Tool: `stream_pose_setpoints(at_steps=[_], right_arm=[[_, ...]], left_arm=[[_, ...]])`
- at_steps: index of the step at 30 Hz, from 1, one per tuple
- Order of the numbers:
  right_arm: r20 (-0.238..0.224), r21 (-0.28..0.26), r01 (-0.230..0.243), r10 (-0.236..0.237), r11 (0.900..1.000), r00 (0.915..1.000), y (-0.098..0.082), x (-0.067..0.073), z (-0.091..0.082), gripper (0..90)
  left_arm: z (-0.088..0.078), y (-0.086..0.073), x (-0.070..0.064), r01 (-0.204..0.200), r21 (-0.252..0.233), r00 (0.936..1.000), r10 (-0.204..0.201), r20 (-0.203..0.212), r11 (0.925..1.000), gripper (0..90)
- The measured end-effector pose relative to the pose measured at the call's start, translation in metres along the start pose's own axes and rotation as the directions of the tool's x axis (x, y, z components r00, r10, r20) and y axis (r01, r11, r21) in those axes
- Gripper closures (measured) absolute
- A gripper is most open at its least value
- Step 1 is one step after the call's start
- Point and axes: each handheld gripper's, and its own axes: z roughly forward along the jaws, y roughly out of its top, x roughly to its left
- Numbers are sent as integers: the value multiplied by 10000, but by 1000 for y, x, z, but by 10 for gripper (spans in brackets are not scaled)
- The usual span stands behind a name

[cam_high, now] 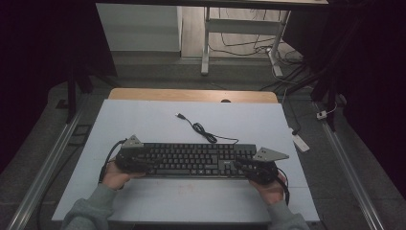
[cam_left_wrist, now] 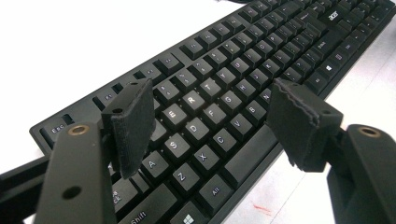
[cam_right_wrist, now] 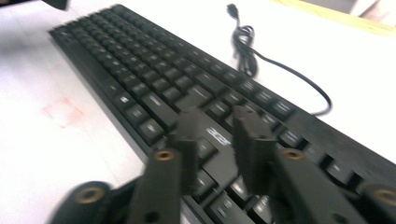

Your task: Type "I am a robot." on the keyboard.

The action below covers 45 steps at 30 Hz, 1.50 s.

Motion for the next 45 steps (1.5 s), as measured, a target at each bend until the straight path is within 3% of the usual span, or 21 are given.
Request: stream_pose_setpoints(at_steps=[5,20,35,45], right_arm=[[-356,83,117,-114,9999,9993,9,5,6,893],[-833,383,457,-424,9982,9956,33,22,48,894],[-1438,1032,657,-505,9925,9883,43,37,93,893],[-1466,1357,890,-688,9867,9868,48,44,118,892]], left_arm=[[0,0,0,4,24,10000,-4,1,10000,325],[2,-2,-1,-70,120,10000,71,-34,9999,322],[4,-2,-2,-181,224,9998,180,8,9996,318],[4,-2,-3,-298,296,9996,298,5,9991,317]])
